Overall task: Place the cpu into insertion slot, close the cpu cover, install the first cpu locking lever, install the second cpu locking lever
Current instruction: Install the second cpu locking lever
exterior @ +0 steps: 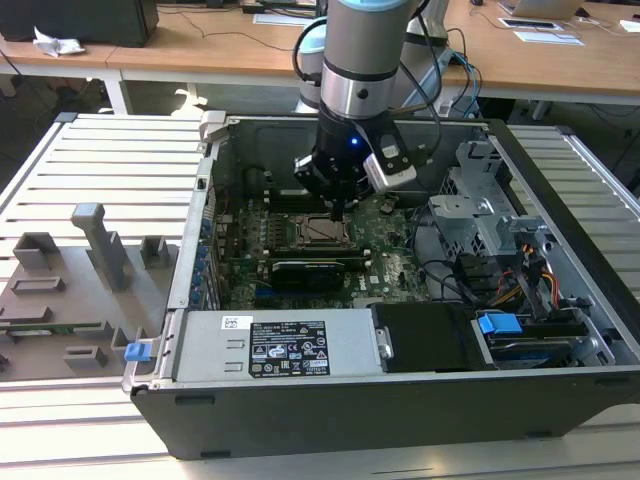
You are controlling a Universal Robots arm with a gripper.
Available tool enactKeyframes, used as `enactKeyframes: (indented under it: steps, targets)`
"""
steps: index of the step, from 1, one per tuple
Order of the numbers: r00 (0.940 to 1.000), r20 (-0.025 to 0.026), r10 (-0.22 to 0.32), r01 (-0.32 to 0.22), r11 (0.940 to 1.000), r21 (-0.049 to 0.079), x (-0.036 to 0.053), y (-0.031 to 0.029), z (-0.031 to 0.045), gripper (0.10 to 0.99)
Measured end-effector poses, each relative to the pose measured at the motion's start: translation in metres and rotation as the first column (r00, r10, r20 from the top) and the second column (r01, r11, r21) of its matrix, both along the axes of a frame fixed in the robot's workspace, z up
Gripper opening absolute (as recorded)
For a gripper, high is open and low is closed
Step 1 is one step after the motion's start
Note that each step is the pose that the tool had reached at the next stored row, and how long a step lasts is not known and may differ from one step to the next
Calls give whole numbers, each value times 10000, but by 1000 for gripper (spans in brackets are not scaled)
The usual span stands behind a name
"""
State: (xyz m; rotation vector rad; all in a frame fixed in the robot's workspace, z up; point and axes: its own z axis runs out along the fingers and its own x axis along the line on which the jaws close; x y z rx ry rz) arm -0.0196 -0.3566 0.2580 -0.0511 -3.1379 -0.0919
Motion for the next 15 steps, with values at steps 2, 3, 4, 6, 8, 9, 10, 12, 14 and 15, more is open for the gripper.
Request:
enactKeyframes:
  steps: [2,3,4,6,8,9,10,12,14,15]
  targets:
    - [10000,1,-1,1,10000,0,-2,-11,-39,106]
    - [10000,1,1,-1,10000,1,2,-11,-57,106]
    - [10000,0,6,-6,10000,0,19,-11,-66,106]
    - [10000,-3,6,-6,10000,-1,39,-11,-86,106]
    - [10000,-2,4,-4,10000,-2,37,-11,-108,106]
    - [10000,-5,6,-6,10000,-2,36,-11,-135,106]
    - [10000,-7,7,-7,10000,-2,35,-11,-156,106]
    - [10000,-10,5,-5,10000,-1,35,-11,-199,106]
    - [10000,-17,5,-5,10000,-1,35,-11,-243,106]
    - [10000,-20,5,-5,10000,-2,35,-11,-263,106]
